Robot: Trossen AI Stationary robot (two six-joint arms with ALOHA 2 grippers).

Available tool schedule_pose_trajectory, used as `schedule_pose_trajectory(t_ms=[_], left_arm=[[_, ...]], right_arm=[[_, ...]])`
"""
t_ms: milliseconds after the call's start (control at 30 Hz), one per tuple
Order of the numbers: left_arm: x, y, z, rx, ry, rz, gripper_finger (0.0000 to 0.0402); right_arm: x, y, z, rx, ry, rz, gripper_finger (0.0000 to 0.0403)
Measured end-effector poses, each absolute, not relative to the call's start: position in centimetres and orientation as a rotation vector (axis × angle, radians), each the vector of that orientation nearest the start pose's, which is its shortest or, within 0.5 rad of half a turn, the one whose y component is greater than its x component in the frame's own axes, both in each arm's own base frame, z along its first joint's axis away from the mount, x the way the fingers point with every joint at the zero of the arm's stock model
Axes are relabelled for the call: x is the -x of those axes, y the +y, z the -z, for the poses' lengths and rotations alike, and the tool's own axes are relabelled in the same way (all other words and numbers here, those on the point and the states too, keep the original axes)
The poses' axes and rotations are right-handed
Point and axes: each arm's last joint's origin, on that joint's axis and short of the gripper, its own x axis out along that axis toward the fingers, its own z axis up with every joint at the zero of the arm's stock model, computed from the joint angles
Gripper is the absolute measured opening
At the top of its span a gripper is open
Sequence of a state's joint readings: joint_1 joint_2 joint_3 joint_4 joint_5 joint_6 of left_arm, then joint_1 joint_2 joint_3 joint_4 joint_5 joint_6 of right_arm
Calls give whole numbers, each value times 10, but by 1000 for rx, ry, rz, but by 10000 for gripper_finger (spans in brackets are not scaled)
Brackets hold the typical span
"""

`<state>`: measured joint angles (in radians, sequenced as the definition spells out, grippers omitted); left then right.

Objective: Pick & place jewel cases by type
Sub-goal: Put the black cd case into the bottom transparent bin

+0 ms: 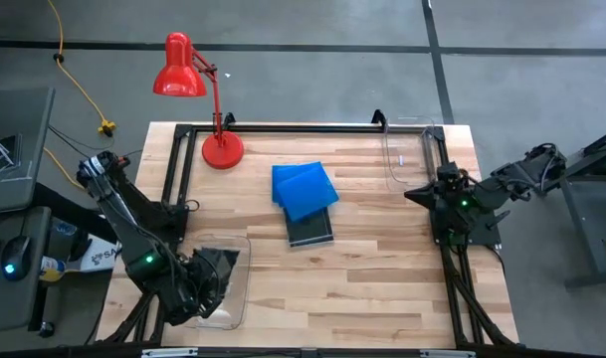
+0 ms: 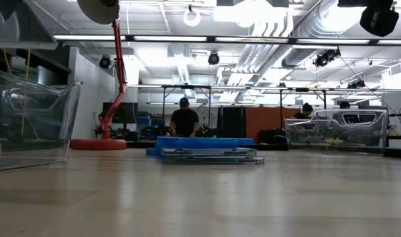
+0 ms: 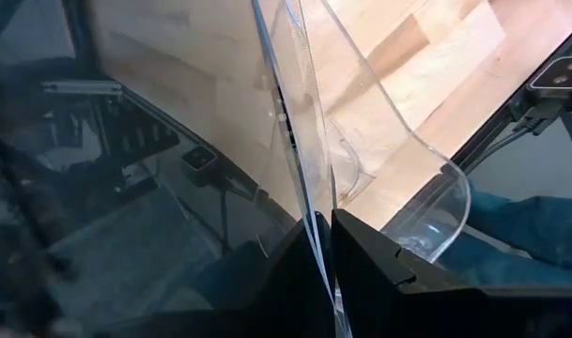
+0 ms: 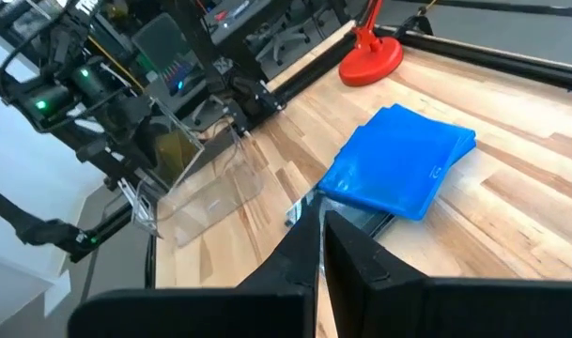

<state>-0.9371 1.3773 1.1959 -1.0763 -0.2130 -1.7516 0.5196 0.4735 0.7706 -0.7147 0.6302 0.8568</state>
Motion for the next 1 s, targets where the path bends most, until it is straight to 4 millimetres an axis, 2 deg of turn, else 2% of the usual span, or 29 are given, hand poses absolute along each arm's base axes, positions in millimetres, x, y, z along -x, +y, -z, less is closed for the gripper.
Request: schedule_pose_trajectory(t_ms=[467,1000], left_arm=[[-151,-197,-267,824,1245,-448,72],[-167,-188,-240,895,1311,-496,72]], right_arm=[[-93,35,-311,-612,348,246,1],[-94,35,-311,-628,345,253,1]])
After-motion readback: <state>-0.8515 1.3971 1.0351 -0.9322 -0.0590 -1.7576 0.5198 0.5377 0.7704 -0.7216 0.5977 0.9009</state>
